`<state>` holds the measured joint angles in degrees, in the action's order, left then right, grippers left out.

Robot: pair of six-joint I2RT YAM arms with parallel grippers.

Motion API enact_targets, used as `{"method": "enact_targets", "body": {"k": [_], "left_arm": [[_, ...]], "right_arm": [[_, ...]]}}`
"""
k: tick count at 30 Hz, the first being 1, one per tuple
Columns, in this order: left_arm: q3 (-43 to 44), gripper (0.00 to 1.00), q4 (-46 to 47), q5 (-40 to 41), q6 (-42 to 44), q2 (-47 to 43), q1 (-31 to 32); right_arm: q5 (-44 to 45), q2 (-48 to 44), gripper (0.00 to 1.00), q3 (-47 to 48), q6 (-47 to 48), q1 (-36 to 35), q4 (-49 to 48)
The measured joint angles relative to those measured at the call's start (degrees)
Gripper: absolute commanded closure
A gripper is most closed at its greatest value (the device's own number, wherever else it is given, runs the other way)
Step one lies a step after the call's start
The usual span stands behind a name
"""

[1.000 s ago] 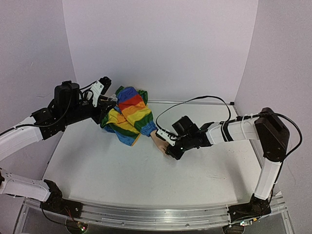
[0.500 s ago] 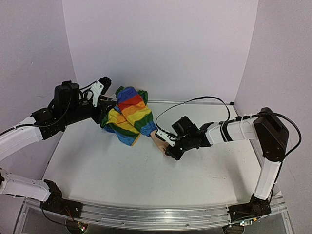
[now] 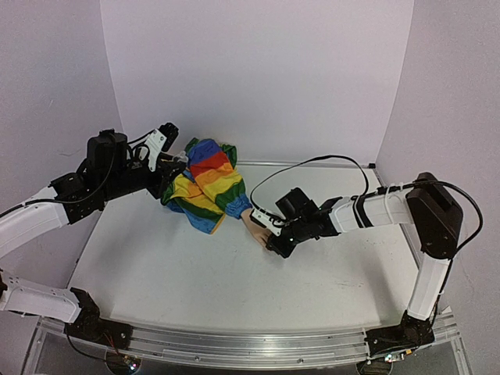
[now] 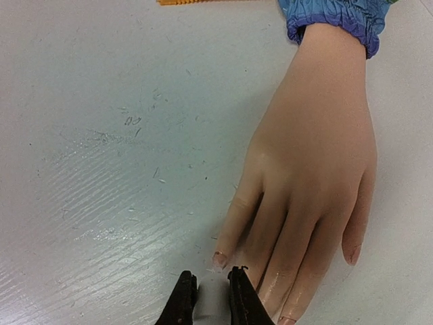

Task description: Paint the nails

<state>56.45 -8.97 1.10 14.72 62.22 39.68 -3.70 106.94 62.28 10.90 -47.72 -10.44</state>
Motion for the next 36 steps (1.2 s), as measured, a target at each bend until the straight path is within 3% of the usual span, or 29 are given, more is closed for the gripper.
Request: {"method": "enact_targets", "body": {"k": [36], "left_arm": [[0.0, 1.0, 0.0, 0.0, -0.2, 0.0, 0.0]], "right_arm": [[-0.2, -2.8, 1.0, -1.0, -0.5, -0.1, -0.1]]}}
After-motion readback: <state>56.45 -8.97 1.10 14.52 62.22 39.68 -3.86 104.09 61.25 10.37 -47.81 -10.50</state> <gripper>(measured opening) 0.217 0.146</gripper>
